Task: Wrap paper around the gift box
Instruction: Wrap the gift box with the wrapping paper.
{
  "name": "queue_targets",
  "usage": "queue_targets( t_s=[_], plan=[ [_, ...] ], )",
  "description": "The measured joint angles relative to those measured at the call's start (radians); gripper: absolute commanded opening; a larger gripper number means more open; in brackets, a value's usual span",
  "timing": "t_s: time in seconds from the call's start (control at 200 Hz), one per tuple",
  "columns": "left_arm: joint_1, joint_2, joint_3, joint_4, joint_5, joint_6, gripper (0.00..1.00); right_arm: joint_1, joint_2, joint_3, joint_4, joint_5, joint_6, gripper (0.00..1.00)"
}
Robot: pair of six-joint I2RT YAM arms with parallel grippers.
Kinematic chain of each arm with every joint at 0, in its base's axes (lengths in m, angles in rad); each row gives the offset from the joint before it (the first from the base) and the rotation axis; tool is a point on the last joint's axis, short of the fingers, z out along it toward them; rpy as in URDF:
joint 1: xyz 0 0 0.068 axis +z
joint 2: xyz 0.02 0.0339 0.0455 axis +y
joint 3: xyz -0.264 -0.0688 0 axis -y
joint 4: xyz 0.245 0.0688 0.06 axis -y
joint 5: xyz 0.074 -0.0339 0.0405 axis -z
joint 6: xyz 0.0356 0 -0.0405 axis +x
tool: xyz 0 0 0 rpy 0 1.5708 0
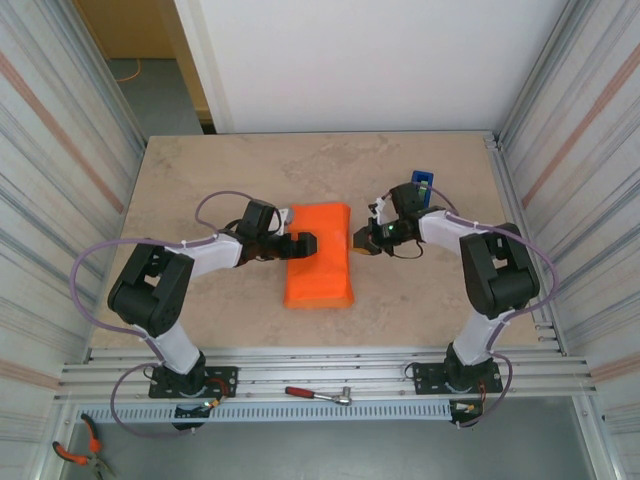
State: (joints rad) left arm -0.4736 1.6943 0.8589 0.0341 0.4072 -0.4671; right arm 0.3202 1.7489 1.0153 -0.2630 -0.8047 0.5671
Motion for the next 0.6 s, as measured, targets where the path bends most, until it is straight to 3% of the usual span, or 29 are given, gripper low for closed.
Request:
queue_targets(
  t_s=[0.276,0.601],
  plan=[
    [-0.001,-0.003,0.031,-0.06,-0.006,0.0,0.99,0.036,-0.006,0.138,-0.013,0.028,0.018,0.0],
    [-0.006,-0.004,0.072,-0.139,-0.008,0.0,0.99,0.098,0.153,0.2,0.071,0.072,0.106,0.0]
  ],
)
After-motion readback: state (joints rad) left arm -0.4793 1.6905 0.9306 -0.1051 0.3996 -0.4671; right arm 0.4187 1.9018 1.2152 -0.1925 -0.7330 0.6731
